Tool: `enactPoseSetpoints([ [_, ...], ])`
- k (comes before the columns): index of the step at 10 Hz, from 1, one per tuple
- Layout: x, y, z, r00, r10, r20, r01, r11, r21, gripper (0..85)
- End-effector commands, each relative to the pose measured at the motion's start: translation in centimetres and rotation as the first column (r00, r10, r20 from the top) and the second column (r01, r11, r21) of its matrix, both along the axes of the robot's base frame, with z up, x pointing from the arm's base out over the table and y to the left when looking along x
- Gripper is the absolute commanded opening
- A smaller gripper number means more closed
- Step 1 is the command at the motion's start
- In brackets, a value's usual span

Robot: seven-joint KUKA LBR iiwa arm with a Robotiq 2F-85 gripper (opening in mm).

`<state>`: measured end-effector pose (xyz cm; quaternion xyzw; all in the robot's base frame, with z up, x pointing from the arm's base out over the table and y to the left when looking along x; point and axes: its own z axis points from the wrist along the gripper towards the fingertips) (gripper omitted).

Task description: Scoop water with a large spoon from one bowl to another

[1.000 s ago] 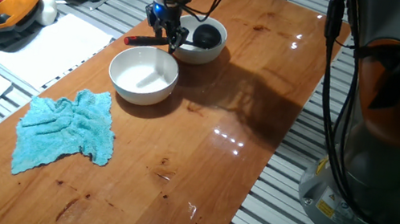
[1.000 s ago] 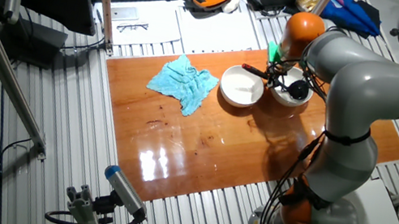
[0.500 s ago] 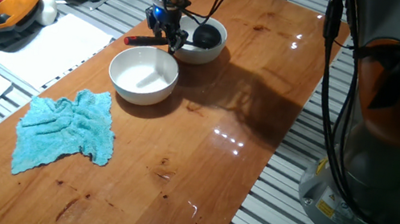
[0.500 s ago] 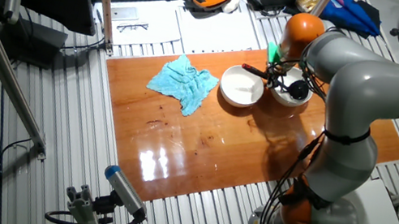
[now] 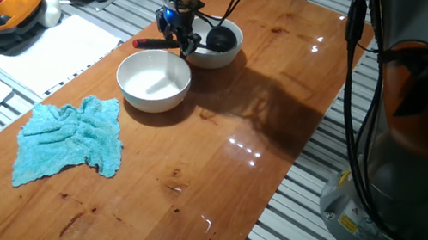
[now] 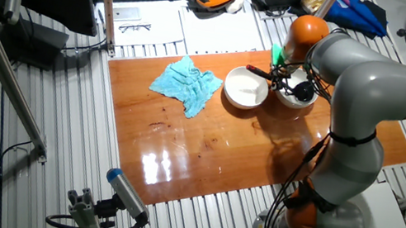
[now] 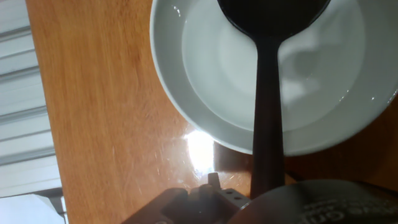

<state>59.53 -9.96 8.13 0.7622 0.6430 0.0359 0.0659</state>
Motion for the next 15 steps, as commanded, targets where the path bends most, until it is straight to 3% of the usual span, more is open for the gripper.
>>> enactPoseSetpoints([
  [1,0.01,0.02,-0.02,1.000,0.002,0.000,-0.002,1.000,0.000,51.0],
  [3,0.04,0.06,-0.12,1.000,0.005,0.000,-0.005,1.000,0.005,51.0],
  [6,0.11,0.14,-0.40,1.000,0.007,-0.023,-0.007,1.000,0.005,51.0],
  [7,0.08,0.18,-0.47,0.999,0.006,-0.032,-0.006,1.000,0.005,34.0],
  [15,-0.04,0.18,-0.94,0.999,0.021,-0.038,-0.021,1.000,0.008,34.0],
])
